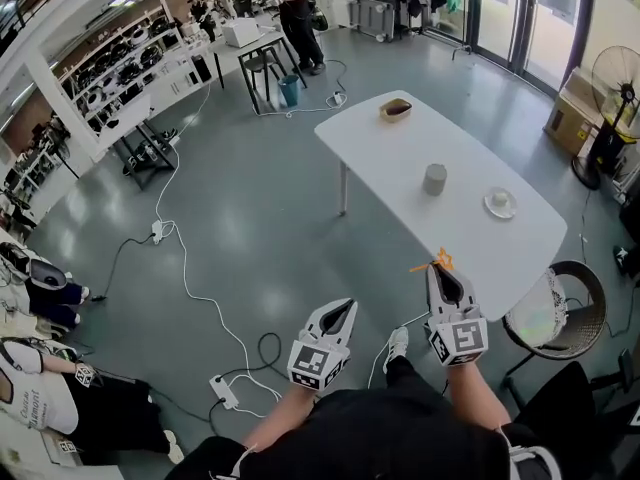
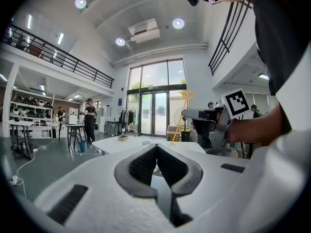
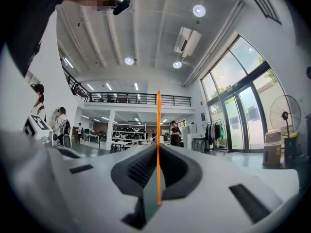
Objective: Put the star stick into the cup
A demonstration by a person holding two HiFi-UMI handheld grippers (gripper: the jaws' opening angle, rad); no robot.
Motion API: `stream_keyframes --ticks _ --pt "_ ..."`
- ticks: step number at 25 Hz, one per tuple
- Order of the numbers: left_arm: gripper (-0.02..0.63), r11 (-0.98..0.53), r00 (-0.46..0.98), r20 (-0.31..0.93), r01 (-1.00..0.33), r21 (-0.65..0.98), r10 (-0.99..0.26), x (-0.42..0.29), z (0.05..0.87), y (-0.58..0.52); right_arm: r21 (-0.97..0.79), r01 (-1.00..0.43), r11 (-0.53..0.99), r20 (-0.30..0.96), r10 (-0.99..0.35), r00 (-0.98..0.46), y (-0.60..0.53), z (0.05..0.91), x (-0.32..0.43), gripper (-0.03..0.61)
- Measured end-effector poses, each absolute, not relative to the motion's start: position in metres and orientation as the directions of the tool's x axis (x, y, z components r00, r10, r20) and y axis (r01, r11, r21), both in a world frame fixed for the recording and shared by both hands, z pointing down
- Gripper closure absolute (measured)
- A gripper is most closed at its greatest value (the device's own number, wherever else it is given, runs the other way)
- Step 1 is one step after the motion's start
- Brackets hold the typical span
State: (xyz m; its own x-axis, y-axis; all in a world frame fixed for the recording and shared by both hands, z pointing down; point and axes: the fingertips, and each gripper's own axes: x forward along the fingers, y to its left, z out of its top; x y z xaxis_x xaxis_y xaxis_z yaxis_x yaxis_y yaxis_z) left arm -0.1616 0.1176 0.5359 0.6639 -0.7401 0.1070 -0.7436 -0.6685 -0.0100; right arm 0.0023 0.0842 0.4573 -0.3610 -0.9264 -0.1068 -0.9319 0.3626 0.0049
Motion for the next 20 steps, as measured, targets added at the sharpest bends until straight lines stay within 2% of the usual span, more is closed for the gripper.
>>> stream_keyframes --ticks 20 --pt "0.606 -0.659 0.651 0.139 -0.752 -0.018 -0.746 -0.073 0.526 -0.100 -0.010 -0.939 0.344 -0.085 -0.936 -0.342 -0.118 0.467 0.105 0.557"
